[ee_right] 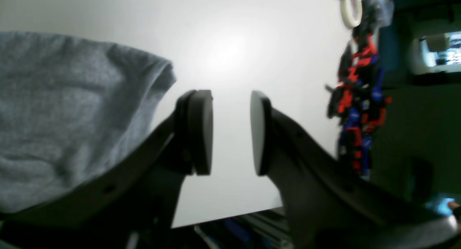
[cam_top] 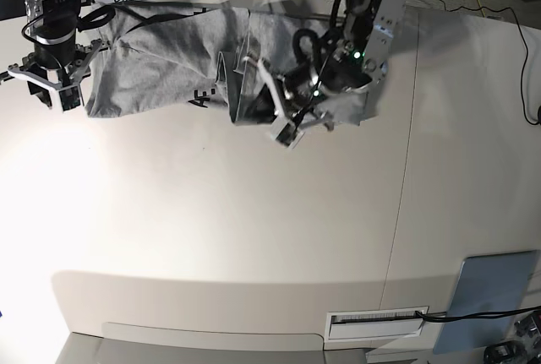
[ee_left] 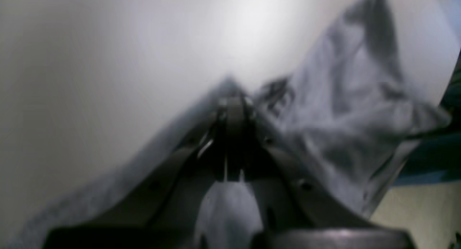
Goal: Fold the T-shirt properly
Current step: 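Press and tuck the folded end with the left gripper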
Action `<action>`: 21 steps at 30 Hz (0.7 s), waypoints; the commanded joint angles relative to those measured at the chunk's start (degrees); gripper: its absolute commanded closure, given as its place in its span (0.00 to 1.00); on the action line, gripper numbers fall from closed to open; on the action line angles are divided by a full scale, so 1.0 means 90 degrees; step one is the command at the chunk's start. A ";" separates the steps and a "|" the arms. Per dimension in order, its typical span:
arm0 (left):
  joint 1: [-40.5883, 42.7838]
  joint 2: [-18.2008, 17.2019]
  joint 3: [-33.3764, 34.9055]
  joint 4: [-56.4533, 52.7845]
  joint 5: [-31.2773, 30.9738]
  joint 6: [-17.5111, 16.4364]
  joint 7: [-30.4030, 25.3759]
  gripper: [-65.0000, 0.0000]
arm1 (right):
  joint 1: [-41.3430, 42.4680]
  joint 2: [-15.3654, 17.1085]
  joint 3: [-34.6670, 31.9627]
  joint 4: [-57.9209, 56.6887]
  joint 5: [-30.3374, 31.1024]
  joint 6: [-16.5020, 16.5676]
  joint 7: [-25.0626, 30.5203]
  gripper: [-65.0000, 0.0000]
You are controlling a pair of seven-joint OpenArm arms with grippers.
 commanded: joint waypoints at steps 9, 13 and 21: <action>-0.0083 -0.0228 -0.0024 0.0153 -0.0325 -0.0818 0.0493 0.43 | -0.0034 0.0075 0.0192 -0.0155 0.0687 0.0233 -0.0763 0.49; -0.0083 -0.0452 -0.0024 0.0393 -0.0493 -0.0818 0.0566 0.43 | -0.0034 0.0075 0.0801 -0.0923 0.2110 0.0612 -0.0600 0.49; -0.0085 -0.0454 -0.0544 0.0695 -0.0517 -0.0818 0.0566 0.43 | 0.0301 -0.0012 0.2416 -0.2599 0.5751 0.2344 -0.0896 0.49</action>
